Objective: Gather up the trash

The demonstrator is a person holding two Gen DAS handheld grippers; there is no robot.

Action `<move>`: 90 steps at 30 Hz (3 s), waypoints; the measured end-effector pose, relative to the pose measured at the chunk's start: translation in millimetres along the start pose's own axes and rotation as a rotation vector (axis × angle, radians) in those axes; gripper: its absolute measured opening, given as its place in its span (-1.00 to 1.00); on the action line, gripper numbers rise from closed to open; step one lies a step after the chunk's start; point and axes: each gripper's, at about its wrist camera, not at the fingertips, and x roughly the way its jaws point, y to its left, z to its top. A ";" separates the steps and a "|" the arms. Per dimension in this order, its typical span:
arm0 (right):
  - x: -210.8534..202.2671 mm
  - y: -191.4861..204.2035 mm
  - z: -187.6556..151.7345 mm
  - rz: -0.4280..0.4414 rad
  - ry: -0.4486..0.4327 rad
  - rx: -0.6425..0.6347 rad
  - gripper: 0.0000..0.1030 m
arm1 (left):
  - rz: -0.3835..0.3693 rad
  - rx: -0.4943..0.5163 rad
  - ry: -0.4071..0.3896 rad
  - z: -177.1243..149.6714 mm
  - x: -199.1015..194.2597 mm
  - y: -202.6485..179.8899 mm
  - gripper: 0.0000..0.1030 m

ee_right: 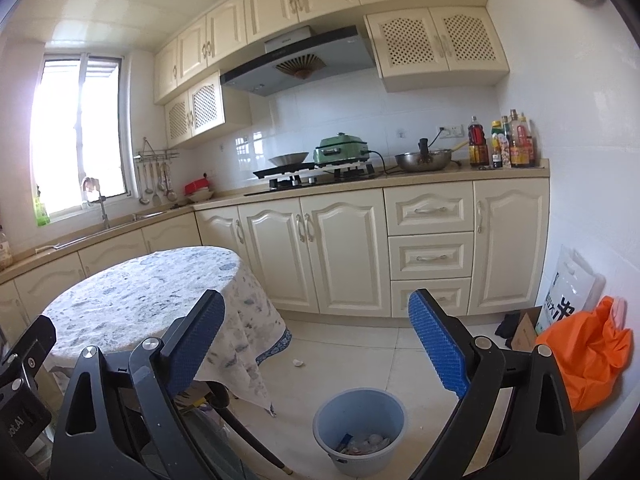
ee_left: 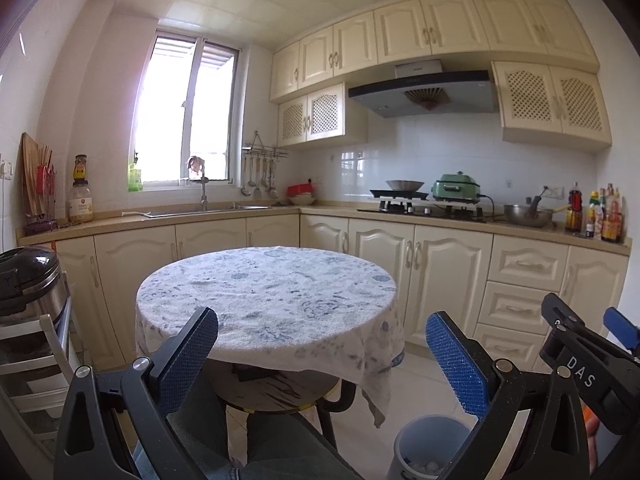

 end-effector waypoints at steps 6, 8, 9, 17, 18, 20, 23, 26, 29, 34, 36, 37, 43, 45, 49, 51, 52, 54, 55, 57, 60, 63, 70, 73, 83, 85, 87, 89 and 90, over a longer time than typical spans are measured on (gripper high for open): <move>-2.5 -1.8 0.2 0.002 -0.014 -0.001 0.87 | -0.032 0.000 -0.003 -3.2 3.3 -2.1 0.99; -2.6 -1.7 0.2 0.008 -0.015 -0.003 0.88 | -0.037 -0.007 0.005 -5.0 6.3 -2.3 0.99; -2.8 -1.3 0.2 0.006 -0.016 -0.006 0.89 | -0.037 -0.009 0.007 -4.9 6.7 -3.3 0.99; -7.4 0.3 0.7 -0.003 -0.041 -0.021 0.92 | -0.019 -0.016 -0.009 0.1 6.4 -3.5 0.99; -7.8 0.6 0.7 -0.010 -0.045 -0.023 0.93 | -0.020 -0.017 -0.013 -0.7 6.2 -1.9 0.99; -8.2 1.2 0.8 -0.024 -0.050 -0.028 0.94 | -0.025 -0.019 -0.013 -1.3 7.3 0.5 0.99; -8.1 2.2 0.6 -0.022 -0.051 -0.032 0.95 | -0.024 -0.016 -0.011 -5.4 9.1 0.9 0.99; -7.0 3.2 0.5 -0.021 -0.047 -0.034 0.96 | -0.027 -0.013 -0.001 -8.2 11.0 1.3 0.99; -6.7 3.6 0.1 -0.020 -0.043 -0.036 0.97 | -0.026 -0.013 0.004 -8.5 10.5 -0.6 0.99; -4.2 3.9 0.0 -0.005 -0.031 -0.035 0.98 | -0.022 -0.011 0.016 -7.9 11.4 -1.2 0.99; -3.0 4.2 -0.3 -0.003 -0.024 -0.035 0.98 | -0.019 -0.010 0.020 -7.6 12.1 -2.0 0.99; -2.0 4.7 -0.3 -0.002 -0.019 -0.037 0.99 | -0.019 -0.009 0.023 -7.4 12.7 -2.1 0.99; 0.5 6.0 -1.6 0.004 -0.005 -0.041 0.99 | -0.017 -0.011 0.034 -6.2 14.5 -3.7 0.99; 1.2 6.6 -1.5 0.003 0.002 -0.042 0.99 | -0.016 -0.011 0.038 -6.3 14.2 -3.9 0.99; 1.3 7.7 -2.2 0.007 0.004 -0.045 0.99 | -0.015 -0.011 0.041 -6.7 13.8 -4.1 0.99; 1.8 8.3 -2.4 0.011 0.005 -0.047 0.99 | -0.013 -0.008 0.041 -7.1 13.4 -4.6 0.99; 2.2 9.1 -2.4 0.012 0.006 -0.049 0.99 | -0.012 -0.007 0.042 -7.2 13.5 -4.8 0.99; 3.7 10.2 -2.9 0.011 0.010 -0.053 0.99 | -0.010 -0.005 0.044 -8.0 14.1 -5.1 0.99; 4.1 10.3 -3.0 0.011 0.012 -0.053 0.99 | -0.009 -0.005 0.045 -8.3 14.3 -5.1 0.99; 4.9 10.7 -3.4 0.013 0.016 -0.056 0.99 | -0.010 -0.004 0.049 -9.3 14.6 -4.7 0.99; 5.1 10.8 -3.5 0.015 0.017 -0.056 0.99 | -0.015 -0.007 0.055 -9.8 15.3 -4.5 0.99; 5.0 11.7 -3.7 0.015 0.016 -0.059 0.99 | -0.014 -0.008 0.059 -9.9 15.1 -4.1 0.99; 5.6 14.5 -4.4 0.017 0.018 -0.066 0.99 | -0.005 -0.010 0.064 -9.9 14.7 -4.8 0.99; 5.4 14.1 -4.7 0.018 0.018 -0.065 0.99 | -0.010 -0.011 0.069 -9.9 15.1 -5.2 0.99; 5.5 13.1 -5.2 0.015 0.019 -0.066 0.99 | -0.009 -0.014 0.075 -9.7 14.6 -5.2 0.99; 5.7 12.7 -5.2 0.015 0.019 -0.067 0.99 | -0.009 -0.014 0.077 -9.3 15.1 -4.5 0.99; 5.7 13.0 -5.2 0.015 0.019 -0.067 0.99 | -0.009 -0.016 0.079 -9.0 15.0 -4.8 0.99; 6.1 12.7 -5.6 0.014 0.022 -0.068 0.99 | -0.007 -0.019 0.078 -8.7 14.3 -4.4 0.99; 6.3 12.5 -5.6 0.013 0.023 -0.069 0.99 | -0.005 -0.020 0.076 -8.5 14.0 -4.5 0.99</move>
